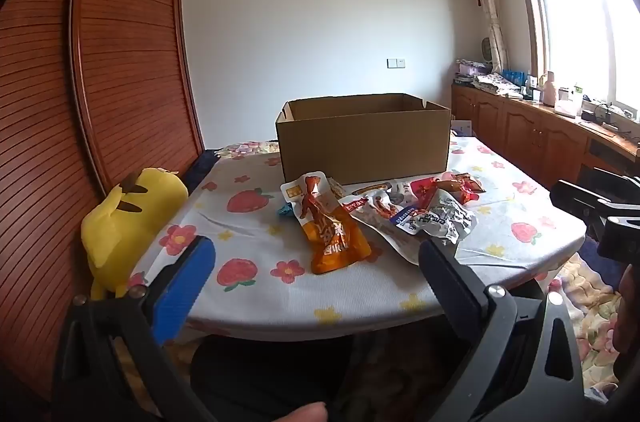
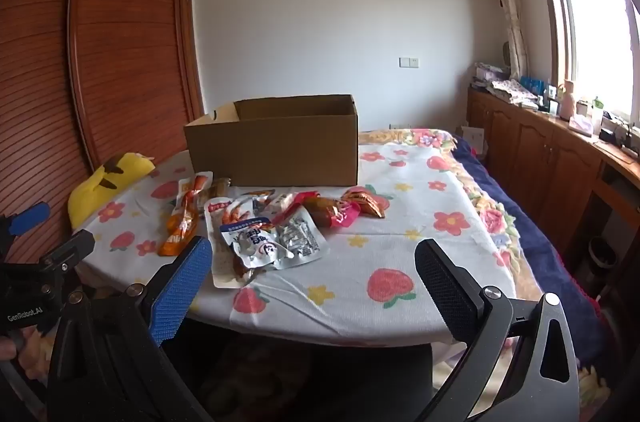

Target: Organize snacks

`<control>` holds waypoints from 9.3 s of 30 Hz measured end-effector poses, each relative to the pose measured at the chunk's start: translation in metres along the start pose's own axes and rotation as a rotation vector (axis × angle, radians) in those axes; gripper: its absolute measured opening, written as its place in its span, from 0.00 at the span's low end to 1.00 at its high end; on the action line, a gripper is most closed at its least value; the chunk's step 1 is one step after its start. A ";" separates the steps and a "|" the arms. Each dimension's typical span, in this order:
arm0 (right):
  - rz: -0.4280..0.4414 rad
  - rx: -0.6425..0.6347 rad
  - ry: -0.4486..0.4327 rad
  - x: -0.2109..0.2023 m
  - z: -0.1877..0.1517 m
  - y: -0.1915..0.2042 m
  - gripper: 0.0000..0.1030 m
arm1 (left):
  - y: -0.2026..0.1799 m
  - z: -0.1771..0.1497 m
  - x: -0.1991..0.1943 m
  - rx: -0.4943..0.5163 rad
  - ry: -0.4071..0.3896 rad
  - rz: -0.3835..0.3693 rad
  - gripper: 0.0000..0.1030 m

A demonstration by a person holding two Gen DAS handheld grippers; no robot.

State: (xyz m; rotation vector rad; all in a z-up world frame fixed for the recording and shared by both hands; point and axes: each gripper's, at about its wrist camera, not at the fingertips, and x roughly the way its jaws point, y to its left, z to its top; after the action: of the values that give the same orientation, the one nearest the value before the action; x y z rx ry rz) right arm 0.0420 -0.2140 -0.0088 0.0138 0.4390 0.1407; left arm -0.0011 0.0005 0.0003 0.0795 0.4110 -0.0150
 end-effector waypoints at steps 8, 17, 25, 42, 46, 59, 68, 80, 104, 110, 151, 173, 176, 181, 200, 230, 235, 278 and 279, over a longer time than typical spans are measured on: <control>-0.003 -0.007 -0.005 -0.001 0.000 0.001 1.00 | 0.003 0.003 0.001 -0.003 -0.003 0.003 0.99; -0.003 -0.008 -0.006 -0.002 0.001 0.000 1.00 | 0.003 0.008 -0.006 -0.005 -0.010 -0.003 0.99; -0.002 -0.007 -0.005 -0.002 0.001 0.000 1.00 | 0.001 0.009 -0.009 -0.005 -0.011 -0.002 0.99; -0.005 -0.004 -0.009 -0.004 0.000 -0.002 1.00 | -0.001 0.009 -0.012 -0.007 -0.019 -0.004 0.99; -0.003 -0.005 -0.009 -0.004 0.000 -0.002 1.00 | -0.001 0.010 -0.013 -0.008 -0.020 -0.005 1.00; -0.005 -0.005 -0.011 -0.005 0.001 0.000 1.00 | 0.000 0.009 -0.014 -0.009 -0.022 -0.006 1.00; -0.005 -0.005 -0.012 -0.005 0.001 0.000 1.00 | 0.002 0.013 -0.017 -0.011 -0.029 -0.006 1.00; -0.004 -0.005 -0.013 -0.005 0.001 0.000 1.00 | 0.004 0.014 -0.015 -0.010 -0.026 -0.010 1.00; 0.101 -0.025 0.125 0.066 -0.002 -0.004 0.99 | 0.015 0.002 0.064 -0.032 0.114 -0.035 1.00; 0.187 -0.014 0.197 0.100 0.002 -0.005 0.99 | 0.022 0.005 0.097 -0.050 0.165 -0.059 0.99; 0.385 -0.274 0.377 0.183 -0.010 0.047 0.45 | 0.030 0.022 0.199 -0.143 0.345 -0.198 0.98; 0.425 -0.164 0.312 0.169 0.005 0.021 0.24 | 0.028 0.021 0.245 -0.213 0.464 -0.187 0.89; 0.425 -0.154 0.307 0.169 0.006 0.019 0.24 | 0.027 0.019 0.246 -0.198 0.468 -0.197 0.82; 0.429 -0.143 0.304 0.170 0.007 0.015 0.24 | 0.038 0.019 0.236 -0.231 0.469 -0.241 0.56; 0.419 -0.167 0.308 0.171 0.011 0.025 0.20 | 0.056 0.015 0.198 -0.224 0.407 -0.249 0.48; 0.362 -0.227 0.125 0.177 0.118 0.014 0.19 | 0.040 0.134 0.188 -0.073 0.137 -0.287 0.49; 0.348 -0.239 0.072 0.195 0.145 0.016 0.19 | 0.040 0.159 0.212 -0.058 0.117 -0.295 0.49; 0.312 -0.252 0.168 0.322 0.155 0.024 0.30 | 0.010 0.181 0.328 -0.001 0.133 -0.242 0.62; 0.307 -0.255 0.170 0.322 0.155 0.025 0.35 | 0.010 0.181 0.326 -0.002 0.132 -0.240 0.62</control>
State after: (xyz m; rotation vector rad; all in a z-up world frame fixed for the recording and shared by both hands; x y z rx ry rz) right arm 0.3930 -0.1414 -0.0039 -0.1833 0.5848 0.5019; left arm 0.3703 -0.0032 0.0361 0.0288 0.5506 -0.2465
